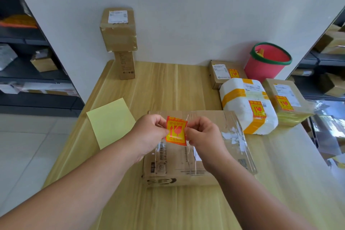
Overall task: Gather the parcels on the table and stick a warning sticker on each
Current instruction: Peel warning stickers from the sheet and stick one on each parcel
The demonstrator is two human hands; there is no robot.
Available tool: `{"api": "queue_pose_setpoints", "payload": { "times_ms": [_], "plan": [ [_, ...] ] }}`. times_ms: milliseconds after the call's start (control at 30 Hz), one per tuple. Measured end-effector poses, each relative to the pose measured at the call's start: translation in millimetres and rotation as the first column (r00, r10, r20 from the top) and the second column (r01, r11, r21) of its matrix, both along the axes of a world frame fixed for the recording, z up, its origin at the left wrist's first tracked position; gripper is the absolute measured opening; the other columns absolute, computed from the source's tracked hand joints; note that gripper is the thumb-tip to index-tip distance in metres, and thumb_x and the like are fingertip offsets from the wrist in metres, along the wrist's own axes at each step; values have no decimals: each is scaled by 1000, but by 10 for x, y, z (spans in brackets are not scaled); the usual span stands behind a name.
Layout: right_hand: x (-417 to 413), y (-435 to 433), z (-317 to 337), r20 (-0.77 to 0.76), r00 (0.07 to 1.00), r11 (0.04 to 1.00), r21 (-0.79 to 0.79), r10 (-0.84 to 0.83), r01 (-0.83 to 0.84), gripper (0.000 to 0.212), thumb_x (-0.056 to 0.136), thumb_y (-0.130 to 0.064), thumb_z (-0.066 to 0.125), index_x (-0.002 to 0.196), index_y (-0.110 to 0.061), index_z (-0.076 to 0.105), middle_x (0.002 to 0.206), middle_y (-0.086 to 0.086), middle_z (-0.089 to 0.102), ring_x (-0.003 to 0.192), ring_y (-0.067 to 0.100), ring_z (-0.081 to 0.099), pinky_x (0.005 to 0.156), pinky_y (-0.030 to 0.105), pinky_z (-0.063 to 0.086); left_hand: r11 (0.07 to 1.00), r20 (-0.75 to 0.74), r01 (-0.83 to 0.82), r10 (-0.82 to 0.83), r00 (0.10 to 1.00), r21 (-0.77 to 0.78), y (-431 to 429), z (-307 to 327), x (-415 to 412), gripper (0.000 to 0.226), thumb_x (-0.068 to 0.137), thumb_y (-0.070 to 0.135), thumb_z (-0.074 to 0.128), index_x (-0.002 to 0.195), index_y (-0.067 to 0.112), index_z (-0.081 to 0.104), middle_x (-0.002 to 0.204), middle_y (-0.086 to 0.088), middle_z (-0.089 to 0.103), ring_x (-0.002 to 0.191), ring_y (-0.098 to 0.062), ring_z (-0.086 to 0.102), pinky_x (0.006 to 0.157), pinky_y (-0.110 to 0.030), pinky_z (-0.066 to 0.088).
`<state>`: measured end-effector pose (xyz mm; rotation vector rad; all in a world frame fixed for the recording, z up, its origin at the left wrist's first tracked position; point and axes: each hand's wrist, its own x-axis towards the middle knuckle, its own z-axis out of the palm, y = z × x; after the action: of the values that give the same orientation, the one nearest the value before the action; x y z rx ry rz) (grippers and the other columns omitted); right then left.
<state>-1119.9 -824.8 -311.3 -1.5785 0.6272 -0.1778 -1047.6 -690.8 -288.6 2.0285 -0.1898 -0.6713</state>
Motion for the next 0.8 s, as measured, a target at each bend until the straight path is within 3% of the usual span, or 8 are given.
{"api": "queue_pose_setpoints", "payload": {
  "times_ms": [100, 167, 267, 433, 800],
  "plan": [
    [-25, -132, -44, -40, 999, 1000, -14, 10, -11, 15, 81, -2, 62, 75, -13, 54, 68, 6, 58, 64, 20, 51, 58, 33, 41, 997, 74, -29, 23, 997, 69, -122, -43, -93, 12, 88, 7, 59, 82, 16, 62, 81, -2, 63, 75, -19, 58, 71, -30, 48],
    [-28, -194, -71, -59, 998, 999, -31, 20, -22, 16, 80, -2, 62, 75, -13, 51, 70, 8, 58, 66, 21, 52, 59, 33, 42, 990, 121, -62, 47, 992, 126, -187, -71, -146, 6, 88, 12, 62, 91, 17, 61, 89, -2, 62, 81, -19, 60, 74, -32, 50],
    [-60, -287, -94, -73, 997, 998, -45, 39, -43, 16, 80, -3, 60, 75, -13, 48, 72, 11, 56, 65, 20, 47, 58, 33, 39, 981, 114, -117, 100, 988, 154, -287, -97, -217, 30, 85, 18, 66, 111, 19, 53, 105, -1, 57, 94, -19, 58, 79, -32, 49],
    [-188, -614, -102, -88, 996, 997, -70, 13, -19, 19, 79, -3, 63, 74, -14, 47, 68, 8, 55, 65, 20, 49, 59, 34, 40, 988, 58, -150, 148, 987, 35, -606, -102, -336, 9, 82, 15, 67, 84, 17, 59, 87, -9, 67, 85, -27, 66, 82, -47, 54],
    [-491, -1529, -279, -190, 977, 988, -140, -94, 68, 21, 78, 3, 62, 70, -12, 49, 67, 13, 58, 60, 22, 52, 56, 32, 42, 998, -96, -65, 65, 993, 4, -1523, -232, -496, 11, 87, 10, 62, 76, 11, 62, 79, -12, 69, 67, -21, 61, 73, -37, 56]
  ]
}}
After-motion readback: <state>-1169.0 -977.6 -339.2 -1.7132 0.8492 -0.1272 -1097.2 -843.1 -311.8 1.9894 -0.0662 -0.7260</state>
